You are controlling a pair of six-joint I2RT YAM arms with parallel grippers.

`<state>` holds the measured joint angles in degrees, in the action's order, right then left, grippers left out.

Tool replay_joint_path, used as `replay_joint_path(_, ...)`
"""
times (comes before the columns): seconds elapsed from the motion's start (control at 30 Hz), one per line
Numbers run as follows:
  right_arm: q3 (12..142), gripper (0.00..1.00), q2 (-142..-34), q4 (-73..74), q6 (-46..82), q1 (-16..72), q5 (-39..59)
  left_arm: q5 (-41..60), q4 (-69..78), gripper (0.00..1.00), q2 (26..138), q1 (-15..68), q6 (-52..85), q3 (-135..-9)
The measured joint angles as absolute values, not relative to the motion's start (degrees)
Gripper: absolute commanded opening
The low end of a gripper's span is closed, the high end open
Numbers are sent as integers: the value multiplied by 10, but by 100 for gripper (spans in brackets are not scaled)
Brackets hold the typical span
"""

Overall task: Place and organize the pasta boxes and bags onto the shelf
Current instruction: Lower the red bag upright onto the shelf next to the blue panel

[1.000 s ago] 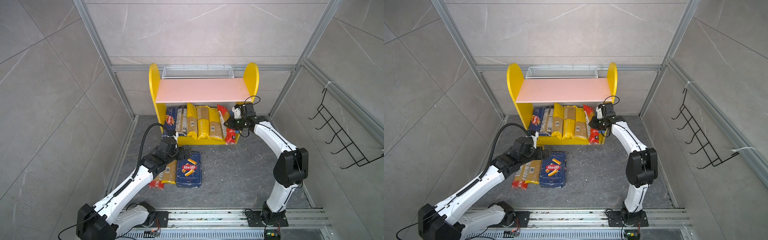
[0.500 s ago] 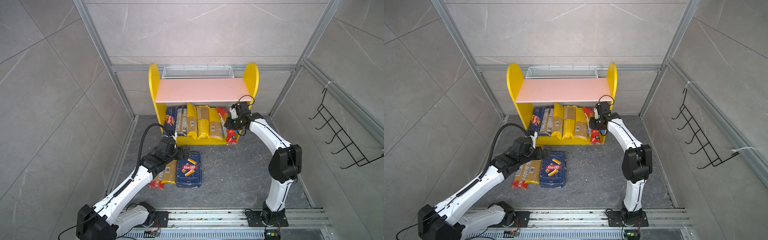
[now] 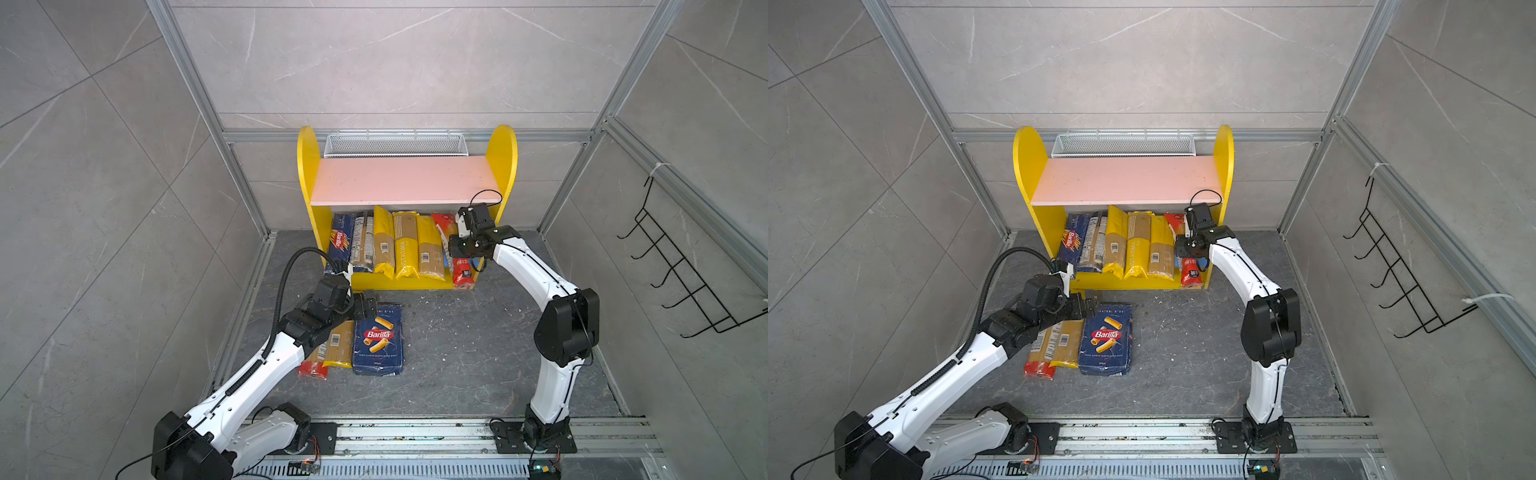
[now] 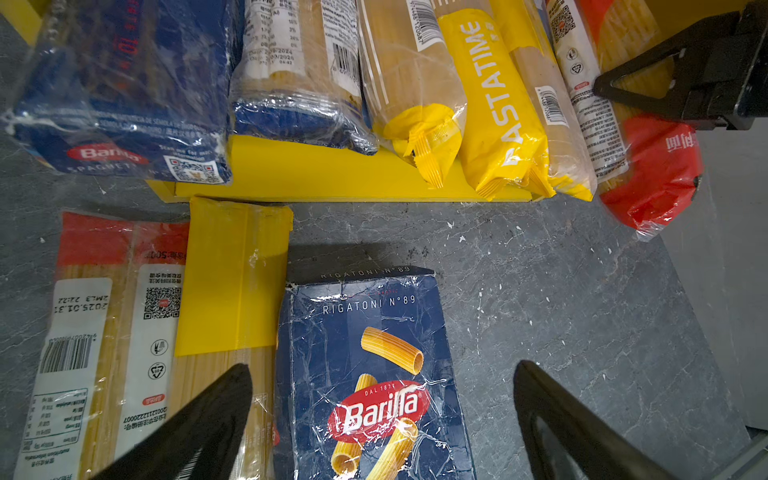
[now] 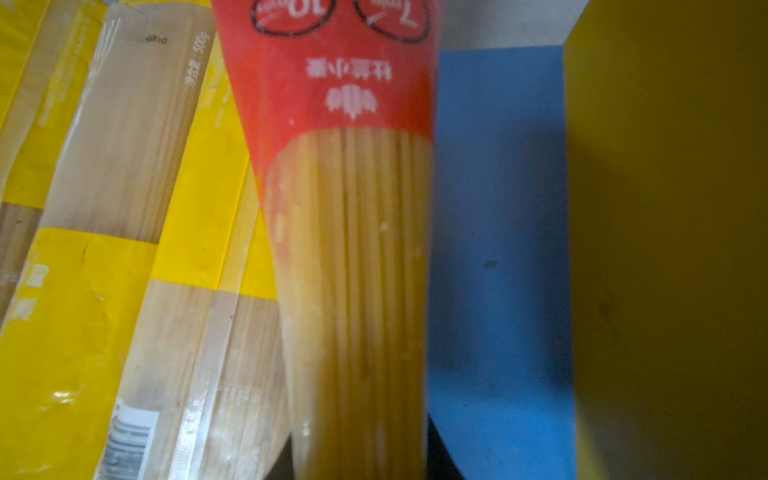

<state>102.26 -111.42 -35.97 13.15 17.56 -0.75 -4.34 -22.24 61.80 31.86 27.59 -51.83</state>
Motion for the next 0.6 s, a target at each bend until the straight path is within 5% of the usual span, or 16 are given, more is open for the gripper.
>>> replay_joint_path(0.33,994,25,-1104,-289,133,174,-59,-43,-222,100,617,318,276,-518)
replay_joint_path(0.6,994,63,-1115,-267,130,172,-88,-43,-222,100,616,318,276,-518)
